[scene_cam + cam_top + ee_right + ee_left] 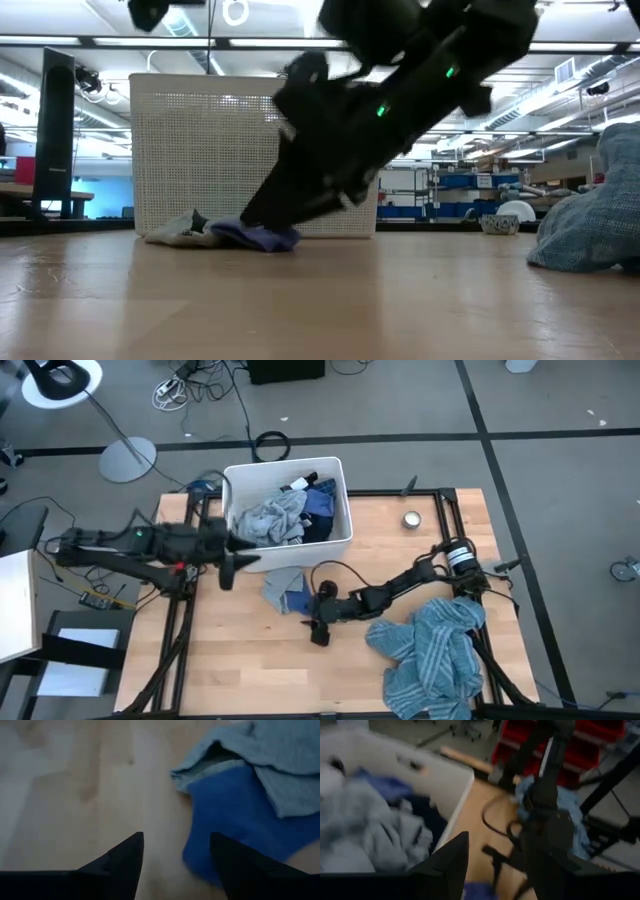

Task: Sort clothes
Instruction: Put the blue sock into the white laundry bin

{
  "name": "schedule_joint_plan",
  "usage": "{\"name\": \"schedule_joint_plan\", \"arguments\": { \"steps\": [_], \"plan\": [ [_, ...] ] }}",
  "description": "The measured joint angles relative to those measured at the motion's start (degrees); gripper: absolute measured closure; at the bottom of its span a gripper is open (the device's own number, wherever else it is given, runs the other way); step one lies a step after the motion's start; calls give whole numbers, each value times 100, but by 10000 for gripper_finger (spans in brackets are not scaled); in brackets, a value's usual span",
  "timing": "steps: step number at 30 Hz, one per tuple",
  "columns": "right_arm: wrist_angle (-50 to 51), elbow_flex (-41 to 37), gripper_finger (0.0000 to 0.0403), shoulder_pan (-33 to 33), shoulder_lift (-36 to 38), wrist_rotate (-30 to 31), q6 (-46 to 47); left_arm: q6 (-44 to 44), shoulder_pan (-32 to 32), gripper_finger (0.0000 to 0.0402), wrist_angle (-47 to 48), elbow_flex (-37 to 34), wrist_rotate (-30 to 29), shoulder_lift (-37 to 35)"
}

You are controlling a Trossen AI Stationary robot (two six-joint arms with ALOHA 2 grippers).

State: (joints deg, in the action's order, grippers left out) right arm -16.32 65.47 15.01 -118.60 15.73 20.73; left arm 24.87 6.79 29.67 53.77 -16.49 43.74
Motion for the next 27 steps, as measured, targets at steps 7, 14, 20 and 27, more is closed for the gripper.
{"name": "schedule_joint_plan", "arguments": {
  "steps": [7, 14, 20, 27],
  "plan": [
    [-140, 124, 190, -301, -385, -13, 407, 705, 354, 214, -525, -1093, -9, 1],
    [693, 89, 380, -317, -15, -382, 472, 602, 470, 214, -943, -1596, -124, -23],
    [2004, 85, 392, -194, 1080, -672, 460, 199, 461, 214, -960, -1641, -170, -1],
    [3121, 86, 394, 85, 2549, 63, 321, -62, 641, 236, -1321, -1361, -34, 25]
  ]
}}
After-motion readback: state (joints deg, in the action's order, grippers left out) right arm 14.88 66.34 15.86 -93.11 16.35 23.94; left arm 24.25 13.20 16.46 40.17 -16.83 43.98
